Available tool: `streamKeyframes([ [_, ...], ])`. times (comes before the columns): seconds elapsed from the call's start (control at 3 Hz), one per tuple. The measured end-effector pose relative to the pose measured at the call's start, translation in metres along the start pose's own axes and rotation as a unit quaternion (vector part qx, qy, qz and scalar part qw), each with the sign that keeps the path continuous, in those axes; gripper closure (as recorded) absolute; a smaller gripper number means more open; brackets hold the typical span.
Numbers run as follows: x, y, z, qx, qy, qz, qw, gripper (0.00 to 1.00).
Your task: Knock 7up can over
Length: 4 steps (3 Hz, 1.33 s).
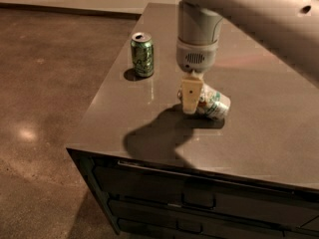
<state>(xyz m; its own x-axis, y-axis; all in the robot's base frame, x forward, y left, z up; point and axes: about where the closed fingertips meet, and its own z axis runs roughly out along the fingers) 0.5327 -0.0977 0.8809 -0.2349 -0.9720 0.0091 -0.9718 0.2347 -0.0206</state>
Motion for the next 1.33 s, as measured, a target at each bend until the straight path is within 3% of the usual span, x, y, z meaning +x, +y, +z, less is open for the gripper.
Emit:
streamKeyframes([
  [0.33,-0.007,0.013,0.010,-0.015,0.001,-0.006,0.9999,0.01],
  [1.0,-0.028,0.048,0.034,-0.059,0.001,-0.028,0.9979,0.00],
  [1.33,-0.042,0.059,0.040,-0.078,-0.004,-0.013,0.9969,0.00],
])
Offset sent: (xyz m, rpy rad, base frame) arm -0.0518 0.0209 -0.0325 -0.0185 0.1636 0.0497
